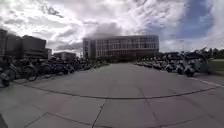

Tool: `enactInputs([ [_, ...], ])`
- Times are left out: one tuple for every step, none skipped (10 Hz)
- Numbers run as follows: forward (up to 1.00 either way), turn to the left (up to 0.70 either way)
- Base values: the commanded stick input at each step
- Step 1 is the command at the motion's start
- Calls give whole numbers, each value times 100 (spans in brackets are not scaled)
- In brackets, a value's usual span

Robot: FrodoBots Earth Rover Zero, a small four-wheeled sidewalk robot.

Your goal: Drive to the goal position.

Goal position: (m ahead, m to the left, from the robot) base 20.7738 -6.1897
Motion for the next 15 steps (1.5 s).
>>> enactInputs([
  [70,1],
  [70,1],
  [70,1],
  [70,1],
  [70,1],
  [70,1],
  [70,1],
  [70,1],
  [70,1],
  [70,1],
  [70,1],
  [70,1],
  [70,1],
  [70,1],
  [70,1],
])
